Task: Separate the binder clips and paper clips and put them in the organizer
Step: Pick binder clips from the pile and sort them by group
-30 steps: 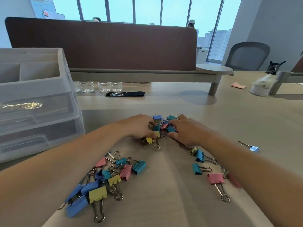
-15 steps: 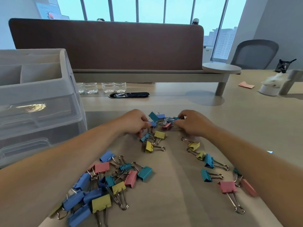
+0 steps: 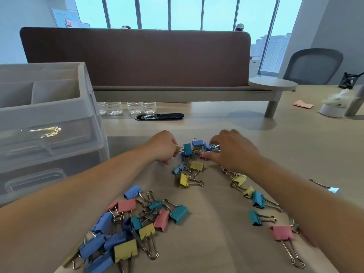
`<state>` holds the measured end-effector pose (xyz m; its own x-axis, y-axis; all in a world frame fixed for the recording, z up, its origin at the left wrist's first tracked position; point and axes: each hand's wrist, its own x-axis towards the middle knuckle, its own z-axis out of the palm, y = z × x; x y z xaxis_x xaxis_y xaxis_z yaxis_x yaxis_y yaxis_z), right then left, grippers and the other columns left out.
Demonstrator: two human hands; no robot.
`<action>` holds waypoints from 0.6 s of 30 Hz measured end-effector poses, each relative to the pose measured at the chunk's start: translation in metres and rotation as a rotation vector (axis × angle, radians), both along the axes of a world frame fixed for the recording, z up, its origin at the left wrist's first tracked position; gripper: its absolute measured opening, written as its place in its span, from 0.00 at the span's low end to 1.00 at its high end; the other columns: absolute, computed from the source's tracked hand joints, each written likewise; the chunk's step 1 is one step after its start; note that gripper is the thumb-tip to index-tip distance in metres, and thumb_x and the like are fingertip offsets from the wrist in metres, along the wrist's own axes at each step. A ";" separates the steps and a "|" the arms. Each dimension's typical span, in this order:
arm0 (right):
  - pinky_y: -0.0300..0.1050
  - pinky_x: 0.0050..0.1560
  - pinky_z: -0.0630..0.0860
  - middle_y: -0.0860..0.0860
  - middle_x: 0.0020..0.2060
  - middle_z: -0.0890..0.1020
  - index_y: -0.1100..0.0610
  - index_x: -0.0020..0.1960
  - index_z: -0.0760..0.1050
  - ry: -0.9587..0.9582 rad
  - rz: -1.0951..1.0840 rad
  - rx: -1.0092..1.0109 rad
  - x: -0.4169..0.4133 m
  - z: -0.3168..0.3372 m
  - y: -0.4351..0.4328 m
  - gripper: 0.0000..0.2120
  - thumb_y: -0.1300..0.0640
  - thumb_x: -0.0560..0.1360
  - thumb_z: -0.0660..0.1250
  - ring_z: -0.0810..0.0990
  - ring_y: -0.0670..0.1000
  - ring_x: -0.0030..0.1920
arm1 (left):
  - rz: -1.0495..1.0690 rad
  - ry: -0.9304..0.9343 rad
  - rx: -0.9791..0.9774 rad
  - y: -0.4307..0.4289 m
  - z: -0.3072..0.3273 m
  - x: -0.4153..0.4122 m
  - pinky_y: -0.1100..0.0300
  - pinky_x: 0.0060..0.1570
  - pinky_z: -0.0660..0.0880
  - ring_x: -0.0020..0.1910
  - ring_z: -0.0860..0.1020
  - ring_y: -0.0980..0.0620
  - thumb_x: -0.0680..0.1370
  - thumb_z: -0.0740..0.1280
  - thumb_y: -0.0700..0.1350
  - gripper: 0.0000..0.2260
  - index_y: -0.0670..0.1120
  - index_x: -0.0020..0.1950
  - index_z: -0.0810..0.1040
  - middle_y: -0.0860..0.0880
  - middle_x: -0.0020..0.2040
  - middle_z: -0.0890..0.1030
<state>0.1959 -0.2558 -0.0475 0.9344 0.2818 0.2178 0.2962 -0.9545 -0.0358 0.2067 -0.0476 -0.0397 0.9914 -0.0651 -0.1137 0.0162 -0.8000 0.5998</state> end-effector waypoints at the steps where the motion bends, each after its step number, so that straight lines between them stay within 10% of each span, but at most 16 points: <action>1: 0.50 0.61 0.74 0.48 0.61 0.75 0.47 0.67 0.74 0.047 0.079 0.048 -0.004 0.002 0.005 0.28 0.32 0.73 0.64 0.71 0.50 0.62 | -0.009 0.001 0.037 0.000 -0.001 0.001 0.60 0.32 0.76 0.30 0.77 0.50 0.81 0.64 0.43 0.09 0.39 0.46 0.81 0.44 0.37 0.80; 10: 0.47 0.53 0.77 0.45 0.53 0.78 0.45 0.59 0.78 0.095 0.170 -0.042 0.000 -0.007 0.011 0.10 0.48 0.78 0.66 0.77 0.48 0.51 | -0.211 -0.074 0.307 -0.006 -0.004 -0.007 0.60 0.51 0.68 0.56 0.75 0.50 0.78 0.69 0.50 0.22 0.48 0.70 0.71 0.47 0.66 0.74; 18: 0.43 0.46 0.75 0.46 0.48 0.78 0.50 0.51 0.79 0.144 0.025 0.141 0.006 -0.006 -0.020 0.08 0.49 0.75 0.71 0.76 0.48 0.48 | -0.196 -0.058 0.260 -0.013 -0.002 -0.011 0.63 0.47 0.70 0.55 0.78 0.47 0.81 0.63 0.39 0.16 0.45 0.69 0.73 0.45 0.61 0.78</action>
